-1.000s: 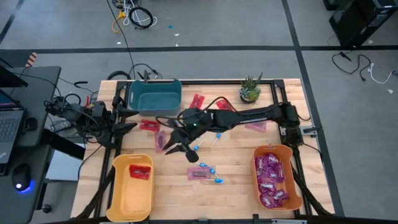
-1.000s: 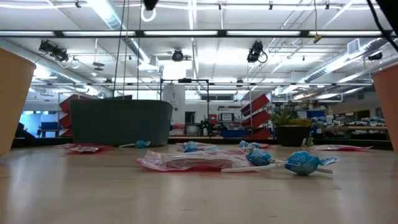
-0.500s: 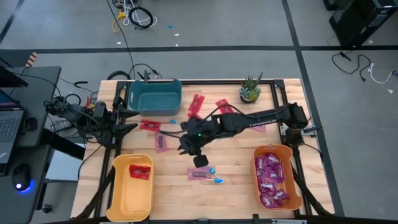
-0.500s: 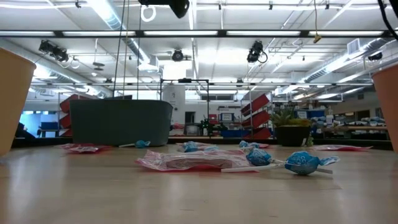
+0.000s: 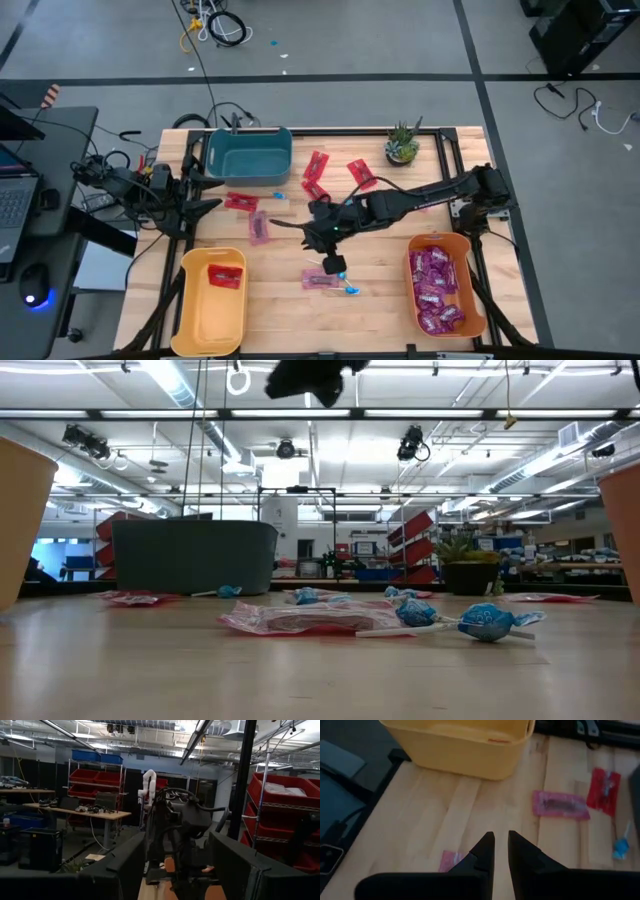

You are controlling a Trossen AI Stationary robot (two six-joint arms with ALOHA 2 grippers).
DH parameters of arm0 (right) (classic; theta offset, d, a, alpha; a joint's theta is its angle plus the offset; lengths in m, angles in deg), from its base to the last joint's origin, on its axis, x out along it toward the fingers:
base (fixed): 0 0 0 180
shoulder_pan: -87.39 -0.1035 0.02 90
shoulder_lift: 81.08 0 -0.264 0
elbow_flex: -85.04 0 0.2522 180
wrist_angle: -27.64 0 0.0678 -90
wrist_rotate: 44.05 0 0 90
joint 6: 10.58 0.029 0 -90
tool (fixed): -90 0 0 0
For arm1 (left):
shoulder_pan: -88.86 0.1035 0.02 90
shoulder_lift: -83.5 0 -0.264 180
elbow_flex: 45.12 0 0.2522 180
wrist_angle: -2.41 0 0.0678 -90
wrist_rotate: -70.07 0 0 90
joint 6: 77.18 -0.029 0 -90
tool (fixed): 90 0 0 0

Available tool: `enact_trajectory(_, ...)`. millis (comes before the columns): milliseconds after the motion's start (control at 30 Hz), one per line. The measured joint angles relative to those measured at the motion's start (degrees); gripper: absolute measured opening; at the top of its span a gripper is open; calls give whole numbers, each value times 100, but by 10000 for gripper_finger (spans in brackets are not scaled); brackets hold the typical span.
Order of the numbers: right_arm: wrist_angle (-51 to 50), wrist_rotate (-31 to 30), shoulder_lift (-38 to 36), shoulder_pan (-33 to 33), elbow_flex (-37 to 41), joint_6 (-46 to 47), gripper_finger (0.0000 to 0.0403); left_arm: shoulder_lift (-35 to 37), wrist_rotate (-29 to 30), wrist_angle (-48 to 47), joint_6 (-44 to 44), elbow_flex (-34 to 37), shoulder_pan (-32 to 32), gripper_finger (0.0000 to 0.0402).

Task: Sort candy
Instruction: Put the red candy into the yellow bin

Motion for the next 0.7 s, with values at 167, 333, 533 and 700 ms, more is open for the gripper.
enact_trajectory(167,341,-322,-285,-181,750,221,40,0,0,-25,-5,0,0,218)
enact_trajectory(333,874,-322,-277,-340,1494,566,42,0,0,-71,-7,0,0,218)
enact_trajectory(533,1736,-311,-263,-513,2205,887,43,0,0,-136,-11,0,0,218)
enact_trajectory(700,2649,-324,-263,-609,2544,930,58,-2,2,-148,-16,0,0,218)
